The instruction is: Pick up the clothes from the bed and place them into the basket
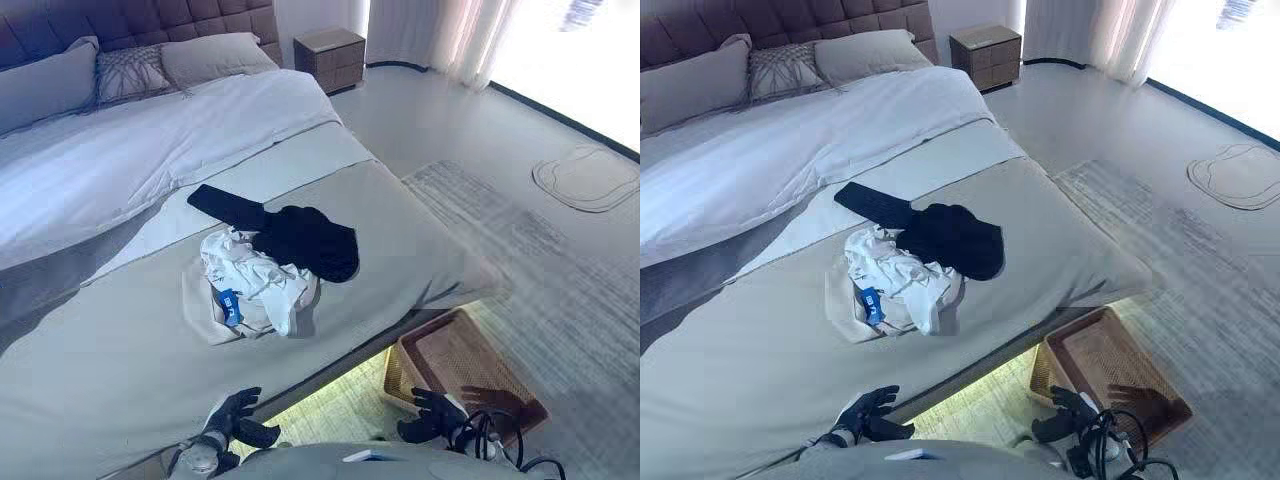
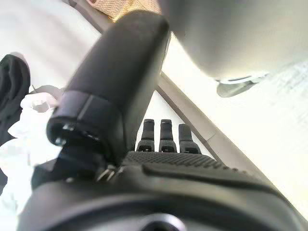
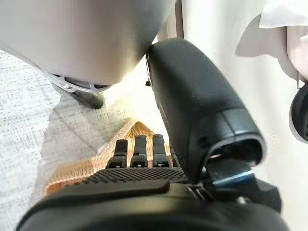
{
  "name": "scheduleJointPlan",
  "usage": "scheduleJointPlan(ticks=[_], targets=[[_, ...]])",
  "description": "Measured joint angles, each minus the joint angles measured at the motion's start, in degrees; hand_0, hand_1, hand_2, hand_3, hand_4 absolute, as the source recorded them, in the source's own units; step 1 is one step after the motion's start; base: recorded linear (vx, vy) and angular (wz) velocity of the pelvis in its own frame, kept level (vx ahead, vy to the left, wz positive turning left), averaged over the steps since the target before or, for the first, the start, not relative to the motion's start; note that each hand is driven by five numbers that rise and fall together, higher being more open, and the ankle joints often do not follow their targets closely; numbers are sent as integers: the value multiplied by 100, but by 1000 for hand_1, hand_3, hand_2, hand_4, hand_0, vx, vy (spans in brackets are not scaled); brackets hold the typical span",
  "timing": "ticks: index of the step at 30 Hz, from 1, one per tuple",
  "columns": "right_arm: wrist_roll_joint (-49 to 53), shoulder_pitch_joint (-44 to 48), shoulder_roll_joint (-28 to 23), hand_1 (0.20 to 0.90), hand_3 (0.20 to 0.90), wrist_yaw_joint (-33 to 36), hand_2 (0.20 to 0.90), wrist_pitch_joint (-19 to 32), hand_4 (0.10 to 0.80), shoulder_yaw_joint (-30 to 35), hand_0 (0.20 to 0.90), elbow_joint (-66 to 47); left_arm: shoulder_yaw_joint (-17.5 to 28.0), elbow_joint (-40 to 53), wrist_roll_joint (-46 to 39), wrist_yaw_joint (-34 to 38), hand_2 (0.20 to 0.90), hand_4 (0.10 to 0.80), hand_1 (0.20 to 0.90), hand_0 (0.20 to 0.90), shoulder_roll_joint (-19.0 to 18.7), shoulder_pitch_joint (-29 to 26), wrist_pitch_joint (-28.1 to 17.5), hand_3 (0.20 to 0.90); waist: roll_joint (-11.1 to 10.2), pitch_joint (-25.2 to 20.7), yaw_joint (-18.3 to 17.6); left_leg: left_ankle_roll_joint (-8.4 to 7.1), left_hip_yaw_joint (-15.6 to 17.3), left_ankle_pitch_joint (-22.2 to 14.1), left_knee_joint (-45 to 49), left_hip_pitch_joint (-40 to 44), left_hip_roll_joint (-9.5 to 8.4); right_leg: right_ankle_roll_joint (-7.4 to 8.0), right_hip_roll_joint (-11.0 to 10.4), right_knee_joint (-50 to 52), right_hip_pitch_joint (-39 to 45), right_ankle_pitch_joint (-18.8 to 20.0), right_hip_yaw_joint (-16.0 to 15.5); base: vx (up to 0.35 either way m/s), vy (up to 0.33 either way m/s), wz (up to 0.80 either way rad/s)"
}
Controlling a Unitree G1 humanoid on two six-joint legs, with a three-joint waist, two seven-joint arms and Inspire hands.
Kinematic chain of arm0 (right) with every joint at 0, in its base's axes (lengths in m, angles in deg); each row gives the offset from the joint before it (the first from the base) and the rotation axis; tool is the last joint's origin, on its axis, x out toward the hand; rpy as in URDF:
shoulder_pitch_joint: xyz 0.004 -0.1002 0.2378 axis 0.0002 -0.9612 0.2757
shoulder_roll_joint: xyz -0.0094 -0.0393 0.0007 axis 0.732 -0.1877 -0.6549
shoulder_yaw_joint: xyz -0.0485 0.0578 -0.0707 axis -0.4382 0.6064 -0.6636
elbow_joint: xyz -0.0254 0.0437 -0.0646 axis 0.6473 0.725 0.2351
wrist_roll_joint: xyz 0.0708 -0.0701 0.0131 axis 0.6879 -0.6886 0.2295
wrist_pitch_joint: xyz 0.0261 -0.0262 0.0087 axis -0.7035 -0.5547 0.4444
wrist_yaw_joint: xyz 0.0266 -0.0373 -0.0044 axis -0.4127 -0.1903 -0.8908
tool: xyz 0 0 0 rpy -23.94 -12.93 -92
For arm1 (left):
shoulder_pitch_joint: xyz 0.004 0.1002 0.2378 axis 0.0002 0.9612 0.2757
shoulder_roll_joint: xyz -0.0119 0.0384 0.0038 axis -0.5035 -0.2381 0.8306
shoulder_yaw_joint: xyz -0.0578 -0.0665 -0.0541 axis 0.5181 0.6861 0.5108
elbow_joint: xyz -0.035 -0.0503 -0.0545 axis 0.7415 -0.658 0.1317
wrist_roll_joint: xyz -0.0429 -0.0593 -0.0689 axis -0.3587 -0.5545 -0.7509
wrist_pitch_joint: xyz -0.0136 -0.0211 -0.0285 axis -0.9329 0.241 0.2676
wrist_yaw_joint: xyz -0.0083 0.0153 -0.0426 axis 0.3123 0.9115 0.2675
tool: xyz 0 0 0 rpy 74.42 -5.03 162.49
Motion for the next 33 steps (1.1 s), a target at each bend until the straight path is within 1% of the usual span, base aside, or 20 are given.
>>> scheduleJointPlan(ticks=[13,18,23,33], targets=[[-13,63,-1,900,900,-109,900,-116,800,-10,900,11,3,0,-26,-41,900,800,900,900,1,-3,-15,900,-4,39,1,-1,-72,0,0,19,4,1,-2,-86,106,0,-83,5,-8,3],[-6,109,0,900,900,-96,900,-110,800,-12,900,10,3,0,26,-37,900,800,900,900,1,-52,-15,900,18,151,-2,-1,-82,1,0,44,2,0,-3,-97,141,0,-96,0,0,0],[253,94,2,900,900,-161,900,-99,800,6,900,11,2,0,27,-13,900,800,900,900,1,-63,-25,900,20,167,-14,-1,-80,0,-2,46,0,0,-2,-113,146,0,-96,0,0,0],[527,53,26,900,900,-44,900,118,800,109,900,39,3,1,28,111,900,800,900,900,3,-60,-77,900,68,223,-28,-1,-73,1,-4,105,-2,-1,0,-146,194,1,-93,0,0,0]])
